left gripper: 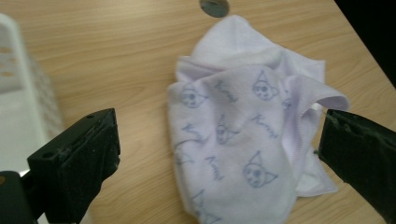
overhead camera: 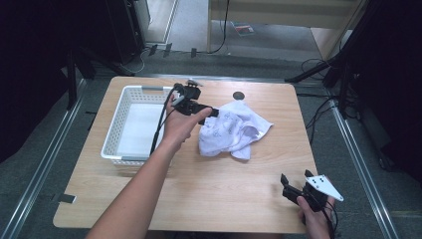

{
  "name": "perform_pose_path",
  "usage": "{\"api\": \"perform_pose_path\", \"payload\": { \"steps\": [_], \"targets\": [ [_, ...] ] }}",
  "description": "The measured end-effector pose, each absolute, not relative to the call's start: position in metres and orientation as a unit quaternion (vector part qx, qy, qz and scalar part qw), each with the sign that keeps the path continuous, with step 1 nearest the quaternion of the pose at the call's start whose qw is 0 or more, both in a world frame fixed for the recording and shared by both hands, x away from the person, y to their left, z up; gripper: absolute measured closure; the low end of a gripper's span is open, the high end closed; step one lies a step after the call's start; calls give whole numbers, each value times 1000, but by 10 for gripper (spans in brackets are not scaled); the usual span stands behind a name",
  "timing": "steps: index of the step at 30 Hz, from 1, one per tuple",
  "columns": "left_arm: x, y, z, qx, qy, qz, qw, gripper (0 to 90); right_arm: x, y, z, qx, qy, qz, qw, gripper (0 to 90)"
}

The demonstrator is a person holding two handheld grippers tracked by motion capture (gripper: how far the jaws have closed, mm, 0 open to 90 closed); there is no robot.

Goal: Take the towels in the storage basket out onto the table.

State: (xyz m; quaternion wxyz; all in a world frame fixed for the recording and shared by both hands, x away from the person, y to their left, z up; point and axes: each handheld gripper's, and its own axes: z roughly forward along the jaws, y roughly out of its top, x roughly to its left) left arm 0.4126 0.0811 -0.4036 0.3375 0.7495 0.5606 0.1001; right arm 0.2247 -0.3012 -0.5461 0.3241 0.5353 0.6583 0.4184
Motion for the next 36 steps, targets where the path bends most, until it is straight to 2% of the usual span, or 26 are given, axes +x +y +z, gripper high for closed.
{"api": "perform_pose_path", "payload": {
  "steps": [18, 29, 36],
  "targets": [
    [376, 227, -373, 691, 615, 150, 348, 0, 225, -300, -546, 536, 658, 414, 329, 132],
    [345, 287, -378, 677, 635, 173, 330, 0, 225, -300, -546, 539, 658, 409, 331, 131],
    [321, 306, -385, 670, 635, 206, 324, 0, 225, -300, -546, 540, 656, 409, 333, 131]
  ]
}}
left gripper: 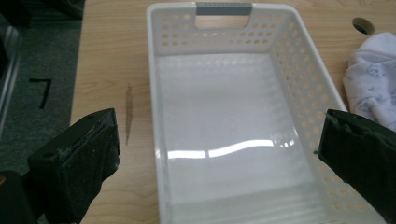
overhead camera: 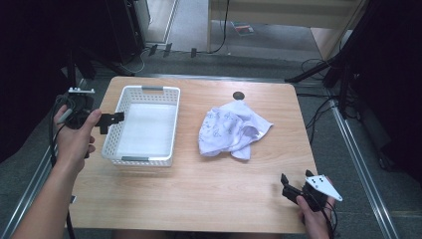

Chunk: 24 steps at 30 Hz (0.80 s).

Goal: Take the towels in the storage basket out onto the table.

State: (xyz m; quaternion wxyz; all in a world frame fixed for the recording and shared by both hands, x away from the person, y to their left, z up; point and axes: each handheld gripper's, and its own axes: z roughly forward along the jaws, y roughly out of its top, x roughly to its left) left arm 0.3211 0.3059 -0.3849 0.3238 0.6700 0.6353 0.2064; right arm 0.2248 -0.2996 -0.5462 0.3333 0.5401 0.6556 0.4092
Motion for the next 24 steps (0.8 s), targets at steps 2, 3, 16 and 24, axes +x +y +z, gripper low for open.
{"api": "perform_pose_path", "payload": {
  "steps": [2, 3, 16, 24],
  "targets": [
    [312, 310, -389, 668, 635, 215, 323, 0, 225, -300, -546, 540, 655, 409, 335, 131],
    [304, 314, -396, 664, 636, 218, 326, 0, 225, -299, -546, 540, 655, 409, 336, 131],
    [247, 328, -432, 641, 638, 253, 342, 0, 224, -299, -546, 536, 655, 409, 341, 131],
    [214, 337, -461, 620, 640, 270, 365, 0, 223, -298, -546, 537, 654, 408, 342, 131]
  ]
}}
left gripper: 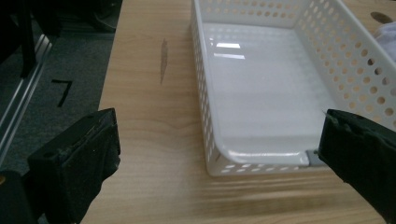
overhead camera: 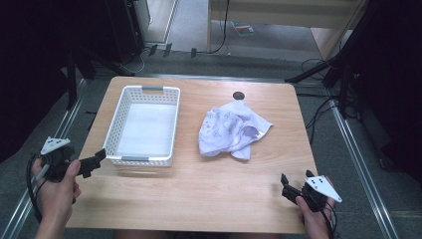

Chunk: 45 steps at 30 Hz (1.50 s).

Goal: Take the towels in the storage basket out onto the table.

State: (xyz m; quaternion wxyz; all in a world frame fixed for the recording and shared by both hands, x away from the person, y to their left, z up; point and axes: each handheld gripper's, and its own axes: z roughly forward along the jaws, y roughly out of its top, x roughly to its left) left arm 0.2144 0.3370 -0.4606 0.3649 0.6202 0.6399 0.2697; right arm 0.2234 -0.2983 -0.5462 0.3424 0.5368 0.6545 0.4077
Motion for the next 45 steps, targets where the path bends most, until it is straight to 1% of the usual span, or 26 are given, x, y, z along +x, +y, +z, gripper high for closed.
{"api": "perform_pose_path", "payload": {
  "steps": [7, 10, 13, 17, 19, 23, 29, 33, 37, 45],
  "targets": [
    [189, 341, -493, 591, 642, 294, 391, 0, 223, -298, -546, 531, 659, 409, 341, 129],
    [181, 341, -504, 580, 639, 318, 392, 0, 223, -298, -546, 529, 660, 411, 340, 129],
    [174, 348, -512, 565, 639, 324, 410, 0, 223, -299, -546, 531, 659, 411, 338, 129],
    [167, 358, -525, 555, 640, 340, 408, 0, 223, -299, -546, 530, 660, 412, 338, 129],
    [167, 361, -529, 558, 640, 340, 404, 0, 223, -299, -546, 530, 660, 411, 338, 129],
    [174, 370, -544, 558, 650, 323, 402, 0, 223, -298, -546, 529, 661, 411, 339, 129],
    [178, 371, -550, 555, 660, 306, 402, 0, 223, -299, -546, 530, 661, 411, 337, 129],
    [181, 368, -552, 560, 663, 307, 392, 0, 224, -298, -546, 529, 662, 410, 338, 129],
    [184, 362, -553, 574, 658, 316, 371, 0, 224, -298, -546, 529, 663, 408, 339, 130],
    [185, 362, -553, 570, 660, 317, 372, 0, 224, -298, -546, 529, 663, 406, 340, 130]
  ]
}}
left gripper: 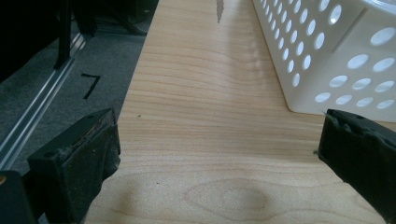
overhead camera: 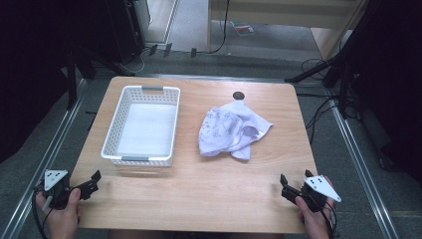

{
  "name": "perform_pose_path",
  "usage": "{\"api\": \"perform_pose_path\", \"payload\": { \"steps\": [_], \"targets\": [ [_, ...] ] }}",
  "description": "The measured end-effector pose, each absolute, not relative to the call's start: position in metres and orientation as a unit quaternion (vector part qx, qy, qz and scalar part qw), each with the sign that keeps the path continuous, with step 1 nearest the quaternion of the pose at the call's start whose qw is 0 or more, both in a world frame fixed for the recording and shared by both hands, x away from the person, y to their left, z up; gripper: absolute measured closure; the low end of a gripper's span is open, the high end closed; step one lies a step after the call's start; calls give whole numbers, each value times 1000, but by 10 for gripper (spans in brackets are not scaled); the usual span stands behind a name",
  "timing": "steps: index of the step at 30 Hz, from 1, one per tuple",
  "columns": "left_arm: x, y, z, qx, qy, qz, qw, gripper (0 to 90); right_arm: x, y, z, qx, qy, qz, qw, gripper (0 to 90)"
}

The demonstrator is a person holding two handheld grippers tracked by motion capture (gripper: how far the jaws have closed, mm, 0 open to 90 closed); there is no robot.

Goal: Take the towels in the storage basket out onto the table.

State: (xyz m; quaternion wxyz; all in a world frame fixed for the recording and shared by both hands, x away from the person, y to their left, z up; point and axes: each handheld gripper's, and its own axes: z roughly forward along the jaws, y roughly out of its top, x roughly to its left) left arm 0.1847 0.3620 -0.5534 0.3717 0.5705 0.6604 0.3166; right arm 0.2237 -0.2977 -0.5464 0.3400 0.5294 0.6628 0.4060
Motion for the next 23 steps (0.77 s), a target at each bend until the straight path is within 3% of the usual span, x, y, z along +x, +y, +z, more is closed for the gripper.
{"api": "perform_pose_path", "payload": {
  "steps": [23],
  "targets": [
    [185, 358, -553, 576, 658, 329, 356, 4, 224, -297, -546, 529, 664, 405, 340, 131]
  ]
}}
